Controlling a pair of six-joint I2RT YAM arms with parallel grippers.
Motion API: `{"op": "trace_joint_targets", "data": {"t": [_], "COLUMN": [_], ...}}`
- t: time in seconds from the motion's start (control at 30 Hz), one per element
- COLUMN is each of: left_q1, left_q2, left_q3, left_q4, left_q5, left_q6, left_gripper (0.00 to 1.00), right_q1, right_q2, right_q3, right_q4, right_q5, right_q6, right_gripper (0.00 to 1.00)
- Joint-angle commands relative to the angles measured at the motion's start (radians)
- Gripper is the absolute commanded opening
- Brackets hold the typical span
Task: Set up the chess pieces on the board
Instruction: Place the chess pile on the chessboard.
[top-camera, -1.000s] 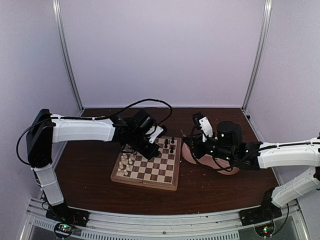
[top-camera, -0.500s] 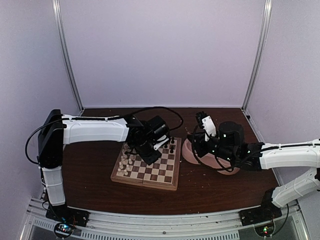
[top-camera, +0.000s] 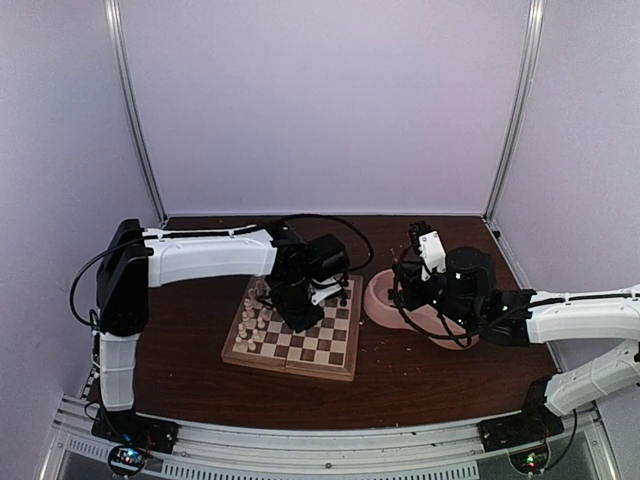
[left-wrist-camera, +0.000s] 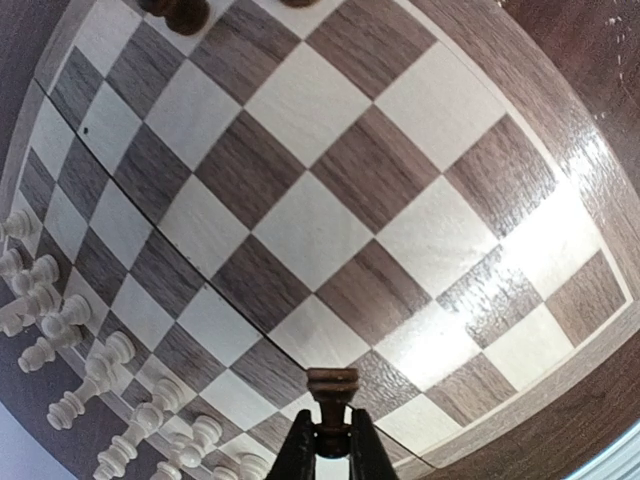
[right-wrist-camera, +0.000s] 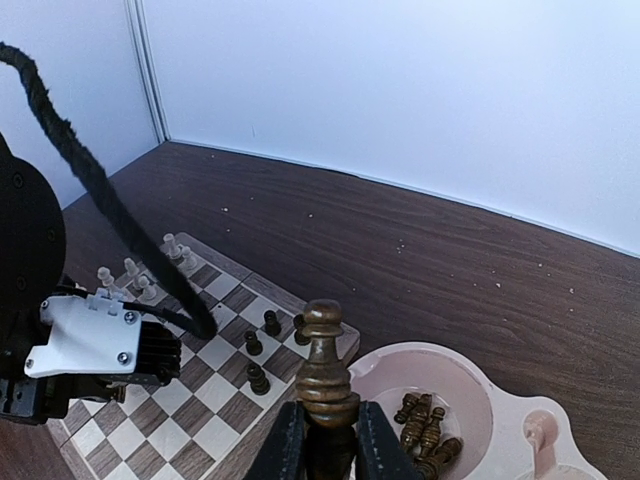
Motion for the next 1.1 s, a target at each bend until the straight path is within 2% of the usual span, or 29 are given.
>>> {"op": "trace_joint_targets", "data": {"t": [0.0,0.5,0.77,0.93,1.07], "left_q1": [-0.010,-0.009,-0.009,-0.009,-0.008], "left_q2": [0.013,0.085,0.084,0.071,0.051], "left_q3": [0.032,0.077,0.085,0.074,0.056], "left_q4": [-0.060,-0.079,-0.068,-0.041,-0.015], "left_q5": [0.056,0.118,0.098,0.082,0.096], "left_q6": [-0.001,0.012,0.000,-0.008,-0.010], "left_gripper": [0.00,0.01,0.21,0.29,0.30], "right_q1": [-0.006,-0.007,-0.008,-0.008,-0.008], "right_q2": [-0.013,-0.007,-0.002,-0.002,0.001], "right_q3": [-0.008,-0.006,-0.004,-0.003,0.000], "right_q4": [0.015,0.018,0.019,0.018,0.016], "right_q5": [0.041,0.033,0.027,0.024,0.019], "right_q6": [-0.010,-0.005,-0.002,-0.002,-0.002], "right_gripper": [0.06,0.06,0.06,0.06,0.06]}}
